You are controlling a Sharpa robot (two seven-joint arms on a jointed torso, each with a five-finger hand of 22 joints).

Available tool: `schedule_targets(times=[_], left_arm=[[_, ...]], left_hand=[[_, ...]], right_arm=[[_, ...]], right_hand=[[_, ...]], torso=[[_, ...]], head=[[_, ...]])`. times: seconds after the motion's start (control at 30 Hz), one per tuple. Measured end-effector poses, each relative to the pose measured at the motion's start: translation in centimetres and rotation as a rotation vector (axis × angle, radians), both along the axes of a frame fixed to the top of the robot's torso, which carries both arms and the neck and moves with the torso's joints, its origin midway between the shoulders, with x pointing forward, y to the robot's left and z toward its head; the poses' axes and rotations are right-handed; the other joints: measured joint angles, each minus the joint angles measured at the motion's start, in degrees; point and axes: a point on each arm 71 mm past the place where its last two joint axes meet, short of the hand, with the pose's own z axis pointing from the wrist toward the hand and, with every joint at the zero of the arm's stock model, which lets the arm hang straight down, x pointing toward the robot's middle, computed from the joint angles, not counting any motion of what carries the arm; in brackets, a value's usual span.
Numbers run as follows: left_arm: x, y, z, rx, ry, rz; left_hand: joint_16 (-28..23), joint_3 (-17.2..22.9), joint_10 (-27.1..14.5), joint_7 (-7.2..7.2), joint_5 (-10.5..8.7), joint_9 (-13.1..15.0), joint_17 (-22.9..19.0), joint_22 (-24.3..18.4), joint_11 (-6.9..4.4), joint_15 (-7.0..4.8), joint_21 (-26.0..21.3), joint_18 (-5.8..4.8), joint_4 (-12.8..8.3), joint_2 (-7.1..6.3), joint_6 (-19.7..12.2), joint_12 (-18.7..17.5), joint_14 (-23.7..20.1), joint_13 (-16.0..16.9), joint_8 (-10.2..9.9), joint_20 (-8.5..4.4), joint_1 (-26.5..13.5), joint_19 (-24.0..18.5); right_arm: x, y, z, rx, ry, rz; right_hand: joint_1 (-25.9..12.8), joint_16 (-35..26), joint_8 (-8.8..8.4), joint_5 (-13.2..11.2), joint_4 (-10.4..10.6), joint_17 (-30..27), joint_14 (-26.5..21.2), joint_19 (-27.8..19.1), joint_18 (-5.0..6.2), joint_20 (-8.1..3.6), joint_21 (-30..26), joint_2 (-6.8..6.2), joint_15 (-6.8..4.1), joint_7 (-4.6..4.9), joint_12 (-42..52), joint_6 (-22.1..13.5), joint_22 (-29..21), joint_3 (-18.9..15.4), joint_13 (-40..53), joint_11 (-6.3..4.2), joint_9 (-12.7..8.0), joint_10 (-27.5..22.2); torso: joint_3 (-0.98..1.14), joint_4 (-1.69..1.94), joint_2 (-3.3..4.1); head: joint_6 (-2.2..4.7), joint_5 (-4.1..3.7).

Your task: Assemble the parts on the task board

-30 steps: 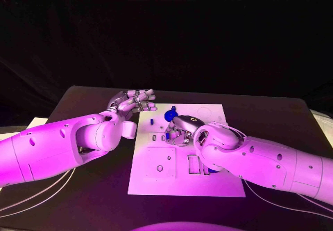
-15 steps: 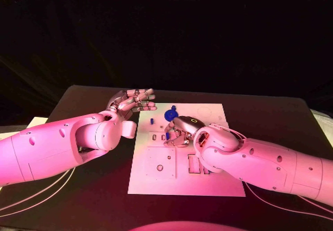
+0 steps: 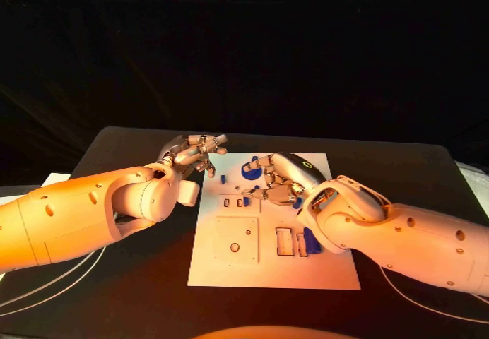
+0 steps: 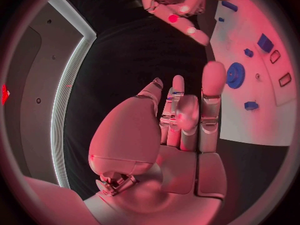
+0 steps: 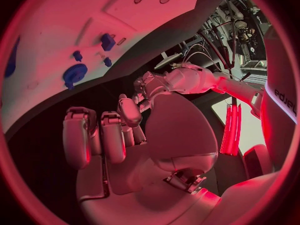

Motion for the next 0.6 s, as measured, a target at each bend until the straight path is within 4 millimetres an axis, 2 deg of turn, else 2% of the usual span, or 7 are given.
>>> schedule_targets(times=[0.07,0.1,0.13,0.23,0.43,0.5,0.6], left_arm=[[0.0,0.0,-0.4,0.058,0.037,-0.024],[-0.1,0.0,-0.6,0.090,0.058,-0.039],[-0.1,-0.1,-0.8,0.125,0.080,-0.056],[-0.4,-0.3,-1.5,0.260,0.160,-0.131],[-0.2,-0.8,-1.2,0.583,0.261,-0.280],[0.2,-0.9,-0.7,0.678,0.271,-0.305],[0.6,-1.0,-0.3,0.809,0.286,-0.327]], left_hand=[[6.8,-0.5,0.6,-0.76,-0.34,0.6,6.6,4.9,-0.48,-0.22,4.6,0.00,0.9,0.58,1.5,3.3,0.0,2.9,1.3,-0.20,-1.7,0.2],[9.6,-1.2,0.6,-1.22,-0.34,1.2,8.9,7.3,-0.57,-0.63,7.0,0.01,1.8,0.86,2.0,6.7,0.0,5.8,2.3,-0.56,-3.3,-0.2],[12.7,-1.9,-1.6,-1.25,-0.34,1.9,9.8,10.7,-0.37,-0.96,10.2,-0.78,2.3,1.40,1.9,11.4,-0.1,10.3,3.5,-0.67,-4.2,-1.0],[19.4,-4.8,-5.5,-1.26,-0.34,3.6,10.5,18.1,-0.83,-1.13,16.7,-1.21,4.4,1.94,1.2,21.7,0.1,19.3,6.5,-0.66,-7.2,-1.6],[24.7,-10.7,-4.4,-3.18,-3.33,9.1,10.5,28.9,-2.51,-1.63,24.9,-2.15,7.4,2.72,1.4,44.2,0.0,41.0,14.3,-1.40,-9.8,-0.2],[24.7,-12.4,-4.6,-3.81,-3.97,11.5,10.5,30.3,-2.74,-1.63,26.0,-2.16,7.6,2.92,0.6,46.9,0.0,43.7,17.1,-1.48,-9.9,-0.1],[24.7,-13.8,-6.1,-3.78,-4.00,14.0,10.5,29.9,-2.49,-1.87,25.8,-2.15,7.8,3.54,-1.1,46.8,0.0,43.7,19.7,-1.44,-9.3,-0.8]], right_arm=[[0.1,-1.1,1.3,0.025,-0.017,0.013],[0.1,-1.8,1.9,0.036,-0.020,0.014],[0.2,-2.4,2.4,0.047,-0.020,0.013],[0.7,-5.1,4.3,0.081,-0.011,-0.015],[1.8,-9.5,6.8,0.179,0.037,-0.103],[2.0,-10.3,7.1,0.212,0.057,-0.123],[2.2,-11.1,7.3,0.260,0.082,-0.149]], right_hand=[[0.8,0.0,0.06,0.8,0.0,0.0,0.0,0.0,0.00,0.00,0.0,0.44,0.00,-0.05,0.0,0.1,0.0,0.0,-0.1,0.00,0.1,0.0],[1.4,0.0,0.28,1.2,-0.1,0.0,0.0,0.0,0.00,0.00,0.0,0.64,0.00,-0.23,0.0,0.2,0.0,-0.1,-0.2,0.00,0.1,0.0],[1.7,0.0,0.35,1.7,-0.4,0.0,0.0,0.0,0.00,0.00,0.0,0.98,0.00,-0.39,0.0,0.4,0.0,0.0,-0.4,0.00,0.1,0.0],[2.2,0.0,0.39,2.4,-0.6,0.0,0.0,0.0,0.00,0.00,0.0,1.50,0.00,-0.49,0.0,0.5,-0.1,0.3,-0.5,0.00,0.1,0.0],[2.5,-0.1,0.67,3.7,-0.4,0.0,0.0,0.0,-0.01,0.00,0.0,1.72,0.00,-0.71,0.3,1.1,-0.1,0.1,-0.3,0.00,0.1,0.0],[2.4,-0.2,0.67,3.8,-0.3,0.0,0.0,0.0,-0.01,0.00,0.0,1.74,0.00,-0.71,0.5,1.1,-0.1,0.0,-0.3,0.00,0.1,0.0],[2.0,-0.2,0.67,4.5,-0.1,0.0,0.0,0.0,-0.01,0.00,0.0,2.13,0.00,-0.78,0.7,1.6,-0.1,-0.2,-0.3,0.00,0.2,0.0]], torso=[[0.00,-0.14,-0.09],[-0.01,-0.21,-0.14],[-0.01,-0.29,-0.19],[0.02,-0.57,-0.44],[0.14,-1.21,-1.05],[0.18,-1.37,-1.18],[0.29,-1.62,-1.35]], head=[[0.06,0.14],[0.08,0.19],[0.08,0.24],[-0.05,0.51],[-0.23,1.15],[-0.24,1.31],[-0.38,1.65]])
